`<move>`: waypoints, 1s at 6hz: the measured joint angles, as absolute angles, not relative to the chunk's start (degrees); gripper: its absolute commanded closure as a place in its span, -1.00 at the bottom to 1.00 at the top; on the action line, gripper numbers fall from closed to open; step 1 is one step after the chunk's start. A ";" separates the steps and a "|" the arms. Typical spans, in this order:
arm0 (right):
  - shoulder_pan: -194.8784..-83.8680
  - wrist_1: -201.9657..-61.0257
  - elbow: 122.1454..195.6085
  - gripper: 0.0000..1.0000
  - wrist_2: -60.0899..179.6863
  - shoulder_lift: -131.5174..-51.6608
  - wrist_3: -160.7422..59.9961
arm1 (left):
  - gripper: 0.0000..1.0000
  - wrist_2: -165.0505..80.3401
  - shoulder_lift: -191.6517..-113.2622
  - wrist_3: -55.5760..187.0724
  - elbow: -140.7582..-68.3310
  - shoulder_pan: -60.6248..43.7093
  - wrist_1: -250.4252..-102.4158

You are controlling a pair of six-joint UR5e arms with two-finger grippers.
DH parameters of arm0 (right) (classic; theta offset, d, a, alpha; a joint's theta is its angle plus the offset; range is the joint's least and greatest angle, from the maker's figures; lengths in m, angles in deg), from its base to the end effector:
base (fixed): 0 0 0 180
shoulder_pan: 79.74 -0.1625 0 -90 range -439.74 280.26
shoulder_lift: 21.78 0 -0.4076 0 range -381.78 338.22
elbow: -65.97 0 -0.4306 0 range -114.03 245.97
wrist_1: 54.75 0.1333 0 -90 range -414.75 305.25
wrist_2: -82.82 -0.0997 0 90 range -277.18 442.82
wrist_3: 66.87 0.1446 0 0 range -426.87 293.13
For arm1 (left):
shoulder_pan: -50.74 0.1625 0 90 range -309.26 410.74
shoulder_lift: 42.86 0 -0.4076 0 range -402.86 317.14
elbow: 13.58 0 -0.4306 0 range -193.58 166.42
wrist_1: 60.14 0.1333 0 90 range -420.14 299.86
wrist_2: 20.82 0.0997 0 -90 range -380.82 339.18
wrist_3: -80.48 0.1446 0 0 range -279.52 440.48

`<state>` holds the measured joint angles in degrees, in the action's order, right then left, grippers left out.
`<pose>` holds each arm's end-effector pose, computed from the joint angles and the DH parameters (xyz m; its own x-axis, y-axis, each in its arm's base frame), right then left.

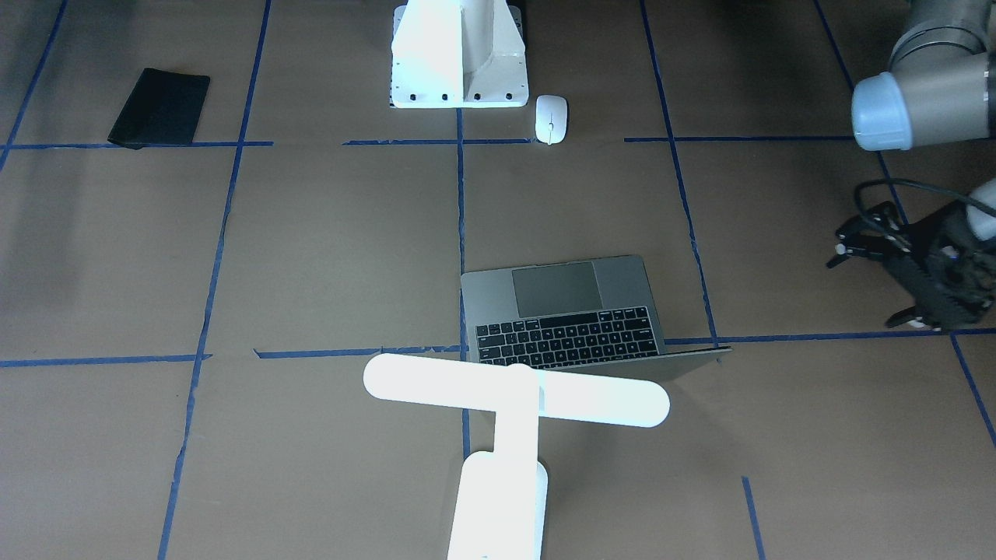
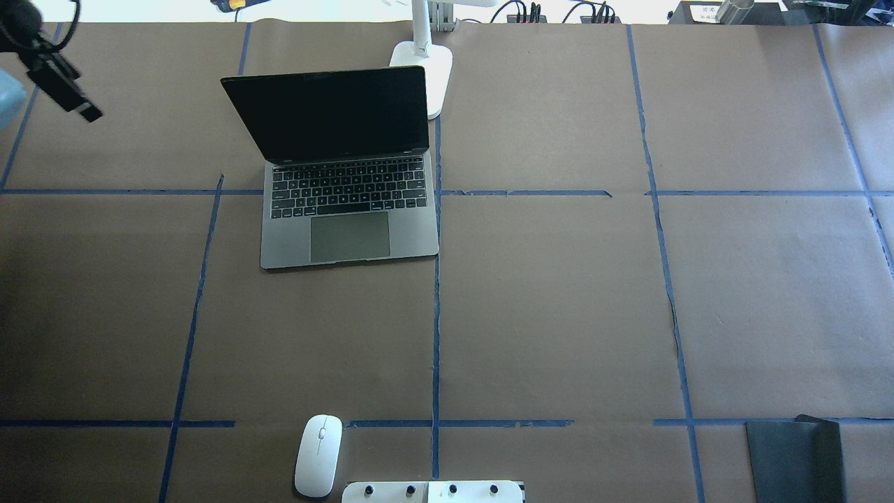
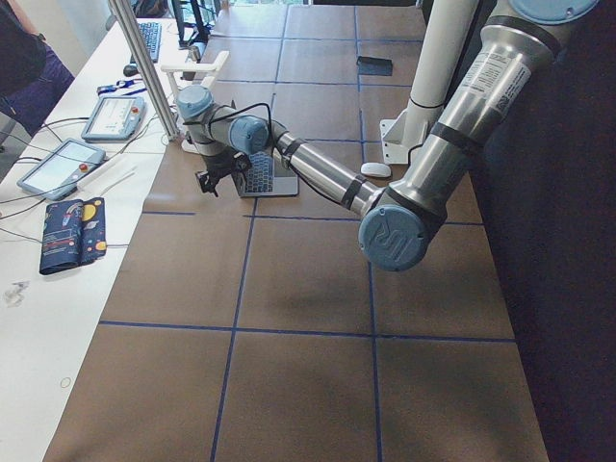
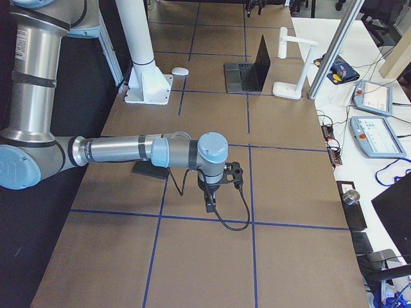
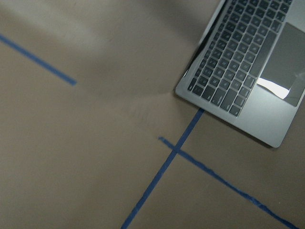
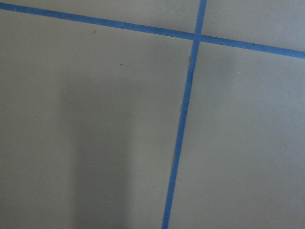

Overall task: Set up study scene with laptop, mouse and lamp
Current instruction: 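Release the laptop and raise the left gripper away, then reach the right gripper down and grasp the dark grey mouse pad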

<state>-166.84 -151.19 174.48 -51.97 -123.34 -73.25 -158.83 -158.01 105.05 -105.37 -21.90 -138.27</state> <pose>0.0088 -0.4474 0.6115 0.6985 -0.1529 0.6991 0.1290 0.9878 0.0871 0.1778 -0.6553 0.4039 0.4085 0.7325 -0.5446 -0.5036 0.6785 0.5349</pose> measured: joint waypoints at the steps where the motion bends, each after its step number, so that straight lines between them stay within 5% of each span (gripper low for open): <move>1: -163.84 -149.31 176.75 -1.00 -53.33 -123.95 -66.12 | -1.00 -158.89 -154.04 101.21 -105.48 -23.97 -136.72; 6: -139.70 -99.32 180.07 -0.99 -49.95 -143.38 -13.23 | -1.00 -159.16 -147.52 94.77 -106.82 -26.23 -136.52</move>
